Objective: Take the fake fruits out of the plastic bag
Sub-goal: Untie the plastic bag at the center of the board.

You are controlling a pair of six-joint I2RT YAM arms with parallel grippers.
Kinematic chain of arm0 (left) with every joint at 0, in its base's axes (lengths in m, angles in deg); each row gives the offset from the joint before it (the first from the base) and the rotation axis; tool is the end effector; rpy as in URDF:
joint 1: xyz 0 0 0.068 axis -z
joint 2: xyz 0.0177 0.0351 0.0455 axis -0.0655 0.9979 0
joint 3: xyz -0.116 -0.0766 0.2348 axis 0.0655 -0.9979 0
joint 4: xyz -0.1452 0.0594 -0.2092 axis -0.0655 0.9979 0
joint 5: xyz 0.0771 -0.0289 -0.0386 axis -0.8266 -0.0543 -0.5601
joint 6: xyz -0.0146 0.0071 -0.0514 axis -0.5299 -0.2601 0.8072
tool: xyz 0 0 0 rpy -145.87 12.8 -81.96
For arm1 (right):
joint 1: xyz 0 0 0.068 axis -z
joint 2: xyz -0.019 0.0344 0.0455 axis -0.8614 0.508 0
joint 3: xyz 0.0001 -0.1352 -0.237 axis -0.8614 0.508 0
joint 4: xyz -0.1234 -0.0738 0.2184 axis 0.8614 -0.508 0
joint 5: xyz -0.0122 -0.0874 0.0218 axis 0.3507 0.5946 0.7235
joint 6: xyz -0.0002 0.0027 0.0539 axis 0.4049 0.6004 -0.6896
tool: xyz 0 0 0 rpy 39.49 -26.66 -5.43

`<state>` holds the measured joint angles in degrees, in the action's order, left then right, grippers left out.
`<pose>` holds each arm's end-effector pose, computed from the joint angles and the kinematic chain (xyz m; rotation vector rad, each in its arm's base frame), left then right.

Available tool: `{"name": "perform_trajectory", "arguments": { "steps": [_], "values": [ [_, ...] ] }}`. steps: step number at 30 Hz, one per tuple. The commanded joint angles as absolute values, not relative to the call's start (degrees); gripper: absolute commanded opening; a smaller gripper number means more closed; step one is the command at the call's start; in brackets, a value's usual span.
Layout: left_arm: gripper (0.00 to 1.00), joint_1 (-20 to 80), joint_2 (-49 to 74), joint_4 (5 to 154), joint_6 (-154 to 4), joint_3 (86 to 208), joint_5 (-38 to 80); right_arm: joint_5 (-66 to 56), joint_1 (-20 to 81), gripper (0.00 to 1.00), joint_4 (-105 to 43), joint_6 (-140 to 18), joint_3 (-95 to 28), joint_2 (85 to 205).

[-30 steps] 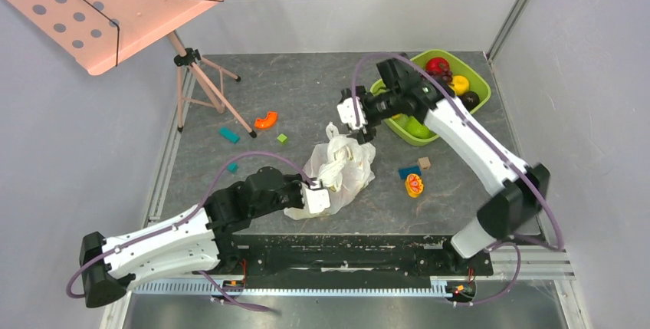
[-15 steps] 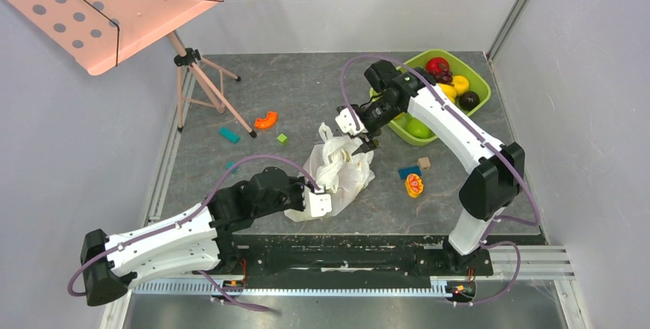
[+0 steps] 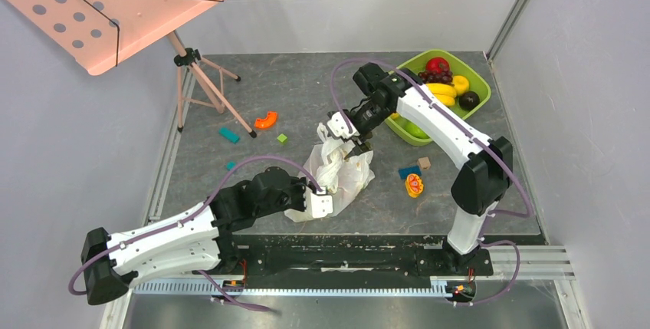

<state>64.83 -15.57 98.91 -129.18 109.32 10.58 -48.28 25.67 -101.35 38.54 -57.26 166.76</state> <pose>0.0921 -0.1637 0.2566 1.6352 1.3121 -0.1484 0.2778 0.2192 0.3239 -2.1745 0.9267 0.8177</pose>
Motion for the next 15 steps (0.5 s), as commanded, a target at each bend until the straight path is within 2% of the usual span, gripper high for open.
{"name": "perform_trajectory", "arguments": {
  "steps": [1, 3, 8, 15],
  "values": [
    [0.02, 64.6, -15.6, 97.7, -131.2, 111.2, 12.1, -49.7, 25.1, 0.75, -101.8, 39.5, -61.1, 169.0],
    [0.02, 64.6, -15.7, 97.7, -131.3, 111.2, 12.1, -49.4, 24.9, 0.73, -102.0, 39.1, -62.1, 170.0],
    [0.02, 64.6, -15.9, 97.6, -131.5, 111.0, 12.2, -48.4, 24.5, 0.59, -101.8, 38.6, -62.9, 171.4],
    [0.02, 64.7, -16.0, 97.5, -131.5, 110.9, 11.6, -47.9, 24.5, 0.21, -100.8, 37.7, -62.7, 171.6]
  ]
}}
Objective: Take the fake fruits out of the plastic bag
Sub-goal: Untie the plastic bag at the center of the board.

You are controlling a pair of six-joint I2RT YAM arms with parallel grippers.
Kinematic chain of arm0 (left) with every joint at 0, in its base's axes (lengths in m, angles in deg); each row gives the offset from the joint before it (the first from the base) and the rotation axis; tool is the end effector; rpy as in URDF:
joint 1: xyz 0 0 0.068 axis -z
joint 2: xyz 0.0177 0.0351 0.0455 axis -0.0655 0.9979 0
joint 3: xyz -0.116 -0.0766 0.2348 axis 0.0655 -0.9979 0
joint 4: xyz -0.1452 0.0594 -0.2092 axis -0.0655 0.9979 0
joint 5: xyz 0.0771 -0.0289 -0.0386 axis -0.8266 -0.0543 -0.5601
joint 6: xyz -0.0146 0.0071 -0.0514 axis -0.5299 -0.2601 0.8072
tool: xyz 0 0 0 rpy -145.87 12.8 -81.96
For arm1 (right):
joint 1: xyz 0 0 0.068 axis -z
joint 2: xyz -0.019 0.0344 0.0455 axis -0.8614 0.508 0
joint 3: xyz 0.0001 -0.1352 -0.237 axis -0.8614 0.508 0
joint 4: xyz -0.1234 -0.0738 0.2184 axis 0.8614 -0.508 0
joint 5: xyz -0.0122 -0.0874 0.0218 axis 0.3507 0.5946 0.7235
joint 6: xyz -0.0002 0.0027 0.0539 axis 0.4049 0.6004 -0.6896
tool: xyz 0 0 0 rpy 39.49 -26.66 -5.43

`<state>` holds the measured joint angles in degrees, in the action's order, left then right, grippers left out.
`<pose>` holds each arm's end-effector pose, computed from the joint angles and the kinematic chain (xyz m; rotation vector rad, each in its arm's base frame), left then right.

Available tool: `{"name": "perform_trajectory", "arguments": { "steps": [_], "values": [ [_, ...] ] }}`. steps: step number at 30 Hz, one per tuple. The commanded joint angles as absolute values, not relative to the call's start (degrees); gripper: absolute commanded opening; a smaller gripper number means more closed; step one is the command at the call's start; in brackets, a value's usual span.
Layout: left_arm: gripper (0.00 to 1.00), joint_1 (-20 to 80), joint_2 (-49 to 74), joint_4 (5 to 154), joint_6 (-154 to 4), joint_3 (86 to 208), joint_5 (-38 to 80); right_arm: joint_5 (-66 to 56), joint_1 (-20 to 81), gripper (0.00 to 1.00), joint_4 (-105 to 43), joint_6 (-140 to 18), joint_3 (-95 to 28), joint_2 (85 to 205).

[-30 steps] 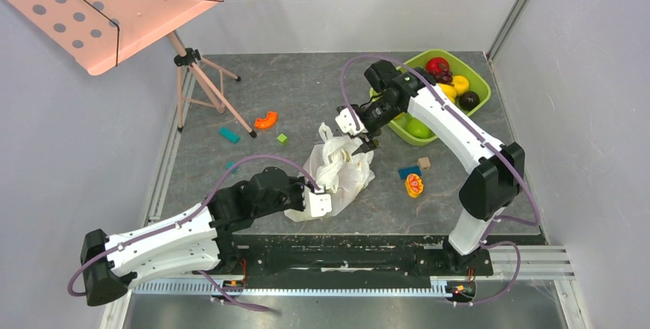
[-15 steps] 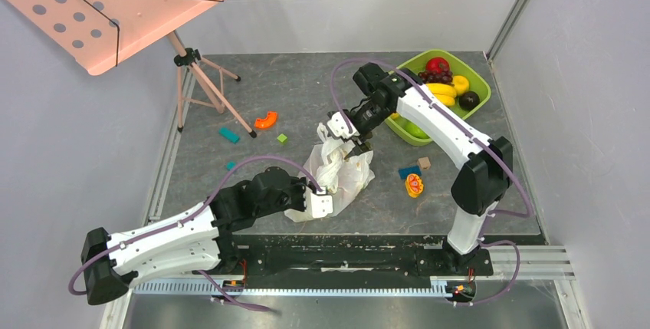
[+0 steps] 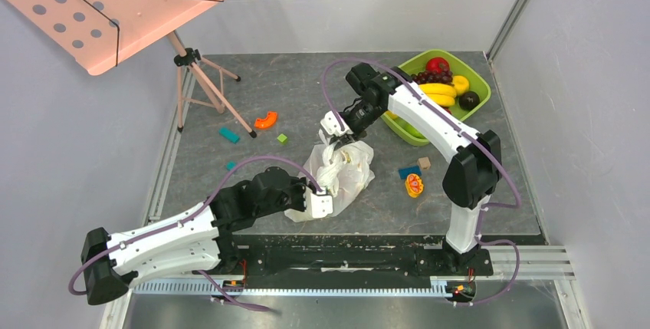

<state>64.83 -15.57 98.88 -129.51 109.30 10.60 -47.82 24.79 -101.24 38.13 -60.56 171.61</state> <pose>0.0921 -0.1637 0.2566 1.6389 1.3070 -0.1453 0.2913 0.2349 0.3105 -2.1947 0.9419 0.8403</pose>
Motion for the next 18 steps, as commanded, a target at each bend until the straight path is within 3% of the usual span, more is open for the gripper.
{"name": "perform_trajectory", "arguments": {
  "steps": [1, 3, 10, 15, 18],
  "values": [
    [0.02, 64.6, -16.2, 97.5, -131.3, 110.8, 11.5, -47.9, 24.5, 0.15, -100.6, 37.5, -62.6, 171.5],
    [0.02, 64.6, -16.5, 97.3, -130.8, 110.8, 10.8, -47.9, 24.6, 0.00, -100.0, 37.0, -62.5, 171.0],
    [0.02, 64.6, -20.5, 91.5, -125.6, 108.8, 3.2, -50.5, 25.2, 0.00, -87.3, 28.6, -55.0, 163.5],
    [0.02, 64.6, -23.9, 86.1, -120.0, 107.2, -3.3, -51.4, 26.6, 0.00, -59.4, 8.6, -37.6, 151.3],
    [0.02, 64.6, -24.5, 84.5, -116.8, 107.0, -6.7, -46.3, 27.2, 0.00, -33.8, -12.2, -24.4, 143.4]
  ]
}}
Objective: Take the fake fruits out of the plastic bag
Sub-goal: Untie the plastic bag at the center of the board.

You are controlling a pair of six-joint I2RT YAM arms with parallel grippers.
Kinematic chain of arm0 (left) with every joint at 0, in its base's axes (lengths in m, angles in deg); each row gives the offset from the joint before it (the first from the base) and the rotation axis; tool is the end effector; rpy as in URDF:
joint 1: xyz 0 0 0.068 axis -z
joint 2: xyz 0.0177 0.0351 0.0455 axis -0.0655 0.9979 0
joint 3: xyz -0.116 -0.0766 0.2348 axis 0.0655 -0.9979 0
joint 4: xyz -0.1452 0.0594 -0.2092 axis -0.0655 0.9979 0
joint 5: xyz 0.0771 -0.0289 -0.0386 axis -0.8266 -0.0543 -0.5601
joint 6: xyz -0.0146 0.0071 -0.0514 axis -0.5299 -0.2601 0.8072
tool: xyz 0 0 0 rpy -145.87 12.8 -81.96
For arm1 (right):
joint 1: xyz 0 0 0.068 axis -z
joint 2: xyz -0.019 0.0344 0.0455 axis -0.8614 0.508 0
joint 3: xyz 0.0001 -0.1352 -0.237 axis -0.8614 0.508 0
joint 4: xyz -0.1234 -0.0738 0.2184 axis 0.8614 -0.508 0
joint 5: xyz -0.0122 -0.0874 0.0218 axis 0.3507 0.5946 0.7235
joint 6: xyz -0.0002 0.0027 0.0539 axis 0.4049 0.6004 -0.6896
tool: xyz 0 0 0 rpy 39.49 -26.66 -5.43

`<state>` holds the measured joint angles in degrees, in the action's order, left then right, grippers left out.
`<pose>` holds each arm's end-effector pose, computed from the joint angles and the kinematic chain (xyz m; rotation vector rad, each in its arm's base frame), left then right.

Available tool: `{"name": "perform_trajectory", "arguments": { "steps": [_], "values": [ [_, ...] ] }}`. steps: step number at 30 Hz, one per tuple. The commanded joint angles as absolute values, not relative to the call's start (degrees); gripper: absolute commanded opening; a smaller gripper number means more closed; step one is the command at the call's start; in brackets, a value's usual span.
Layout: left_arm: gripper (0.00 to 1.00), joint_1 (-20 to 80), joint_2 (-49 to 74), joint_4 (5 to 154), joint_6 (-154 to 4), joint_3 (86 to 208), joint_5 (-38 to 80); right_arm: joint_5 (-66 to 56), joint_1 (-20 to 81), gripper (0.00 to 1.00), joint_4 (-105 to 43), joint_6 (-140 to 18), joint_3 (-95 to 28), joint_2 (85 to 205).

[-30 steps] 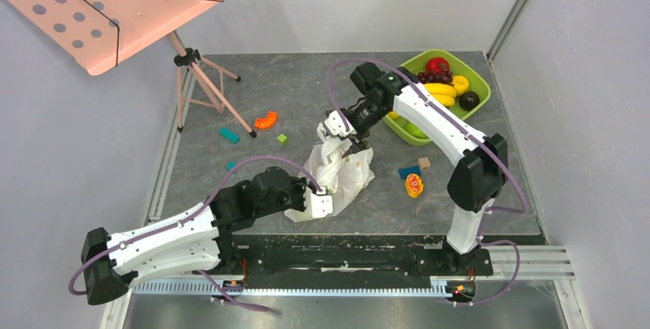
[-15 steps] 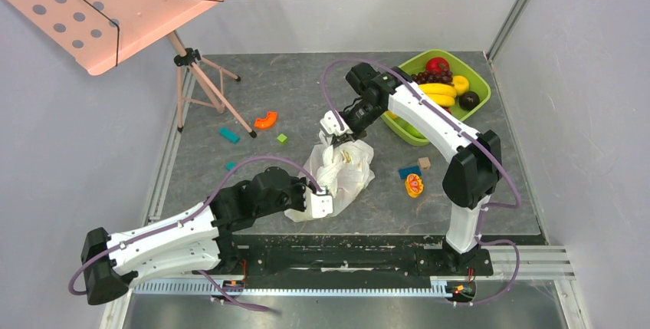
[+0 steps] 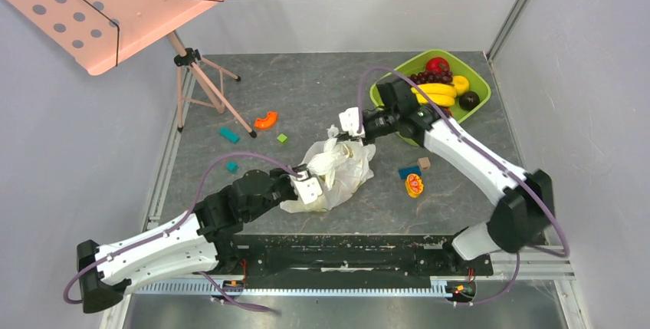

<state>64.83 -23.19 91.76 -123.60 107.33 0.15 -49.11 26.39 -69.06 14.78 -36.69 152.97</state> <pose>0.0896 -0.1459 0.2785 1.3043 1.3311 -0.0782 0.2619 0.2039 0.3214 -1.8782 1.0311 0.7280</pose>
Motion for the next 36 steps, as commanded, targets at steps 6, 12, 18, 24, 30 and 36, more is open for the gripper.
{"name": "perform_trajectory", "arguments": {
  "steps": [6, 12, 18, 24, 30, 36],
  "values": [
    [0.02, 64.6, -23.9, 82.7, -110.2, 107.2, -14.1, -27.1, 27.4, 0.00, -2.5, -38.5, -5.4, 131.7],
    [0.02, 64.4, -24.4, 77.9, -105.4, 105.7, -20.3, -12.8, 27.4, 0.00, 1.0, -50.9, 1.3, 125.6],
    [0.06, 64.3, -25.1, 75.6, -101.6, 104.1, -22.2, -2.3, 27.4, 0.00, -0.5, -66.1, 6.3, 121.1],
    [0.18, 64.2, -25.5, 75.6, -99.9, 104.0, -22.6, 3.8, 27.3, 0.00, 0.1, -80.8, 12.7, 117.0],
    [0.57, 64.2, -26.6, 78.3, -104.2, 105.3, -16.2, 3.2, 27.1, 0.00, -0.8, -83.5, 13.9, 115.9],
    [0.72, 64.2, -24.8, 86.9, -117.2, 110.6, 1.8, 0.6, 27.0, 0.00, -1.2, -83.2, 12.4, 116.5]
  ]
}}
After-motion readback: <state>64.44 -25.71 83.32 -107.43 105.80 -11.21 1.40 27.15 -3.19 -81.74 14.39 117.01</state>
